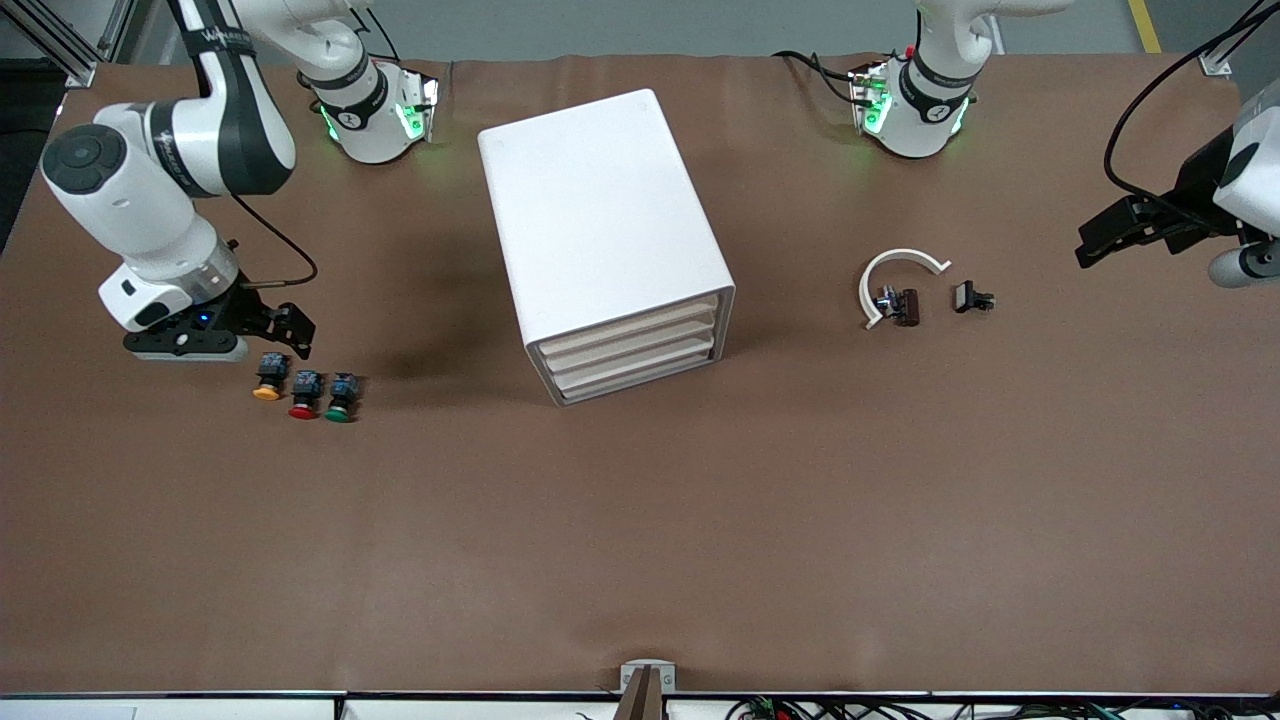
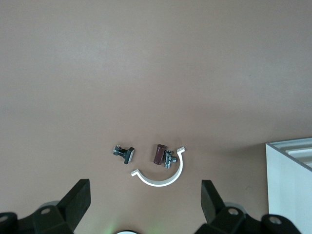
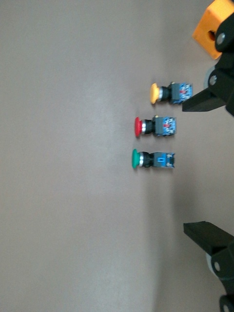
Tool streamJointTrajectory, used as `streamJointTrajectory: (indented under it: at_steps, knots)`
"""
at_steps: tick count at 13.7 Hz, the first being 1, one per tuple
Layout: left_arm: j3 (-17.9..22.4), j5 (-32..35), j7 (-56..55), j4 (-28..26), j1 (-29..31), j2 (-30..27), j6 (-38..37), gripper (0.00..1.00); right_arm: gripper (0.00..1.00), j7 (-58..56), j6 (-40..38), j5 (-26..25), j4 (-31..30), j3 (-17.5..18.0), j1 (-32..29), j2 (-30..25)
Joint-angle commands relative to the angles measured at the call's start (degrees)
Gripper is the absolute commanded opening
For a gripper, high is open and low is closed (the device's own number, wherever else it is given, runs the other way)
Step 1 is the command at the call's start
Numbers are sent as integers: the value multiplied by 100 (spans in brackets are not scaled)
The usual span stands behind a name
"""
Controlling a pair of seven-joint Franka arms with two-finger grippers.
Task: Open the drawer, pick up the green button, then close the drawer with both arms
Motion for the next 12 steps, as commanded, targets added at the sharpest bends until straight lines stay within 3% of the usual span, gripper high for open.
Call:
streamJointTrajectory:
  at_steps: [1, 5, 9, 12]
  knots:
    - [-18, -89, 203, -119, 188, -85, 168, 100, 100, 142, -1235, 286, 864, 49, 84, -116]
    - [-45, -98, 291, -865, 188, -628, 484, 100, 100, 142, -2257, 420, 1745, 13, 68, -143]
    - [-71, -98, 335, -867, 127, -683, 371, 100, 100, 133, -3233, 420, 2940, -4, 32, -73]
    - [-352, -54, 345, -841, 144, -735, 81, 100, 100, 63, -3279, 411, 3293, -13, 15, -64]
